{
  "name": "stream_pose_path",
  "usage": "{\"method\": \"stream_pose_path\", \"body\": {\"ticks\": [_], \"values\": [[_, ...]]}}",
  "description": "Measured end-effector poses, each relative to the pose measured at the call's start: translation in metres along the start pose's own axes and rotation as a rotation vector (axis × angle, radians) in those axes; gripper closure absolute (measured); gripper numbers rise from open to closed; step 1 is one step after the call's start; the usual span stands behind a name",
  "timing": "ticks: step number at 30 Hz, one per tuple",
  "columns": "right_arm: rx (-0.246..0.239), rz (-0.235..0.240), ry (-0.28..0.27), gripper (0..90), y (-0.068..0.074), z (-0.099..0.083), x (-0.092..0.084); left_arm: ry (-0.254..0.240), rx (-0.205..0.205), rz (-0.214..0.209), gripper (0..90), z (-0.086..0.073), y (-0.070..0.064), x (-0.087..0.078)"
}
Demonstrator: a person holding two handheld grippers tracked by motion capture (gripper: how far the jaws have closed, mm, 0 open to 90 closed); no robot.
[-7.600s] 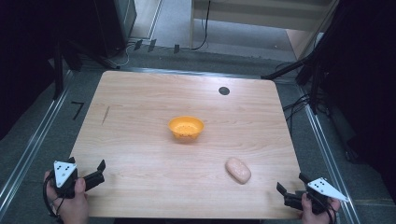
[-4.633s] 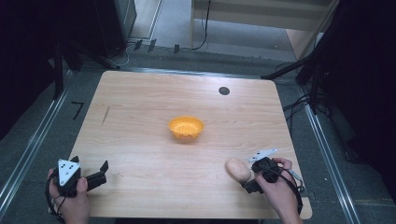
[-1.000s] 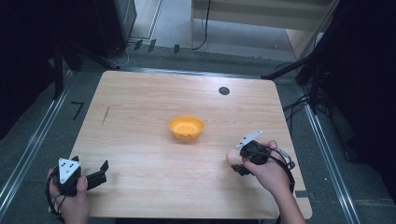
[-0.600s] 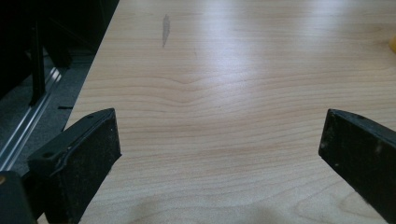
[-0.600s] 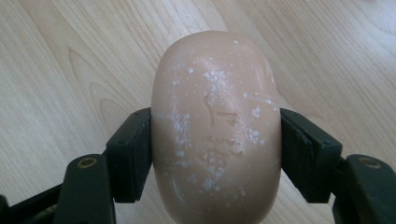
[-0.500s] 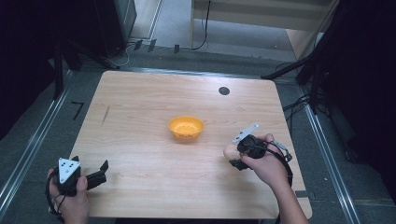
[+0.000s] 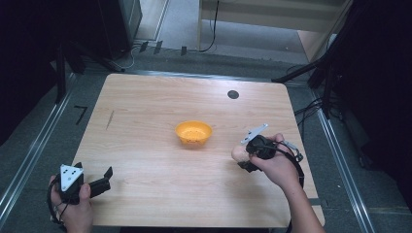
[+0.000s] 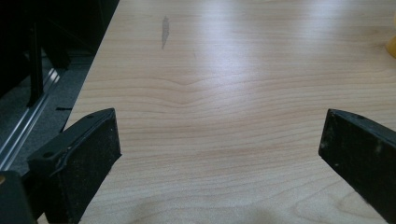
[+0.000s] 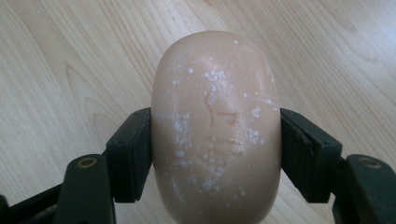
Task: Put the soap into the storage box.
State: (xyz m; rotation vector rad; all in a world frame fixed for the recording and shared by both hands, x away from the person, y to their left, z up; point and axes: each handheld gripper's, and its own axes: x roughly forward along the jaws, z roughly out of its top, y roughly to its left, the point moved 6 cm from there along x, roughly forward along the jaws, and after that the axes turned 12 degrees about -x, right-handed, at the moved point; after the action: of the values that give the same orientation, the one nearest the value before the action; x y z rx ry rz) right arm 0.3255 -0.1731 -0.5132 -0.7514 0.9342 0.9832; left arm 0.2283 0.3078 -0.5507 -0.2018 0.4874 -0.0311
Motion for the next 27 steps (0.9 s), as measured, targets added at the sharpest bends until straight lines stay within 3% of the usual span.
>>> {"method": "stream_pose_path", "body": {"ticks": [9,27], "values": [[-0.008,0.018,0.005,33.6,-0.004,0.005,0.005,0.002,0.006,0.004,0.0,0.000,0.000,0.001],[-0.087,0.030,0.020,33.5,-0.022,0.037,0.004,-0.001,0.001,0.002,0.0,0.000,0.000,0.000]]}}
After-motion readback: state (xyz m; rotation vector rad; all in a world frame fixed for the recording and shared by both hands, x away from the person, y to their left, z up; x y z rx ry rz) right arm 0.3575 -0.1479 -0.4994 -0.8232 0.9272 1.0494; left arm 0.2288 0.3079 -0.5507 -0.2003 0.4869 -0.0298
